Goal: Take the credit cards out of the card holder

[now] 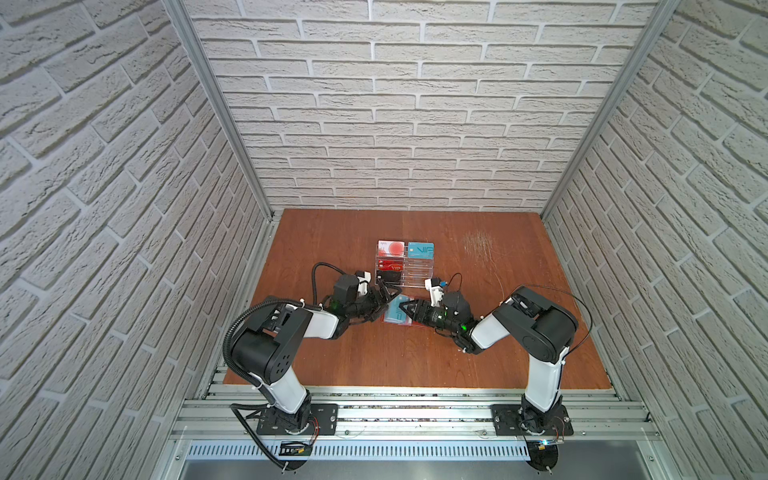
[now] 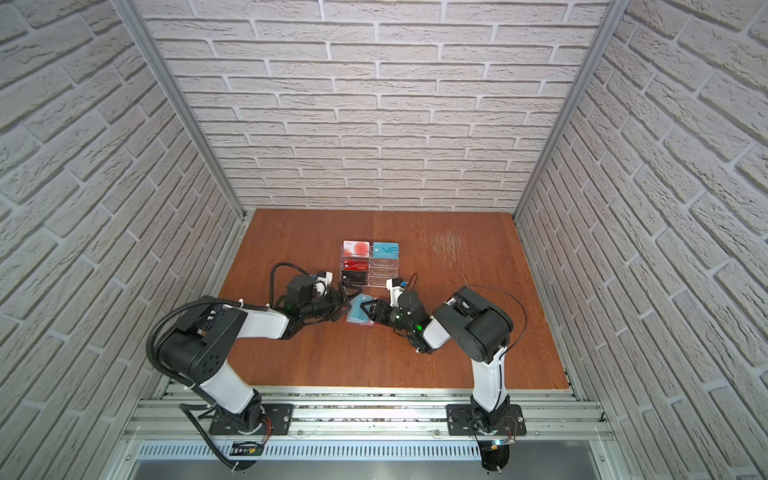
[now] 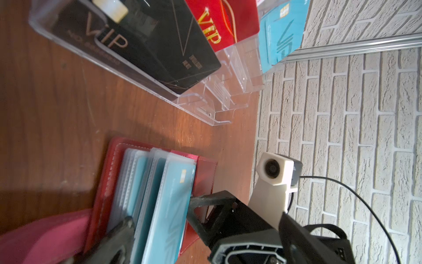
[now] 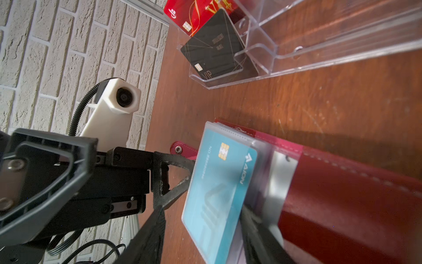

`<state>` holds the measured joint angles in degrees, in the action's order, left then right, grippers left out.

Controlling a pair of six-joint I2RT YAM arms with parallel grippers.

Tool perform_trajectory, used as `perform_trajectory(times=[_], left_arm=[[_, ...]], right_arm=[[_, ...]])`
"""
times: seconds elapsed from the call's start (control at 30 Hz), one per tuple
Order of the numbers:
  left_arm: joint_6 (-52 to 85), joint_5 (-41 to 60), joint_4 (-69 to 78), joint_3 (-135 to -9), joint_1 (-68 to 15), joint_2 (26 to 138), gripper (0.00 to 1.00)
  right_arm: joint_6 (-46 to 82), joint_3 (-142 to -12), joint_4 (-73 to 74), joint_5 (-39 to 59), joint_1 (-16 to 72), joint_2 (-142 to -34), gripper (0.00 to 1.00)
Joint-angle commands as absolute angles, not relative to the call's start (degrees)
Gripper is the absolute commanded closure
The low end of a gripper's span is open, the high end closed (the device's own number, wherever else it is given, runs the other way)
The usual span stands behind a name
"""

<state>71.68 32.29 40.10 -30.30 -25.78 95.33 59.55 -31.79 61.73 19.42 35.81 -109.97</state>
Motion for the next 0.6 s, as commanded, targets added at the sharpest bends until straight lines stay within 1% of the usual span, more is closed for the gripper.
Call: perform_trajectory(times=[0.0, 0.57], left_arm=[[71.32, 29.89, 32.25, -28.04, -25.57, 98.36, 0.02], [71.24, 29.71, 31.85, -27.95, -25.59, 98.25, 0.02]], right_arm=[[58.93, -31.29, 64.18, 20.67, 36.91, -106.97, 0.45], [58.97, -30.59, 64.17, 20.68, 37.18, -106.13, 0.45]])
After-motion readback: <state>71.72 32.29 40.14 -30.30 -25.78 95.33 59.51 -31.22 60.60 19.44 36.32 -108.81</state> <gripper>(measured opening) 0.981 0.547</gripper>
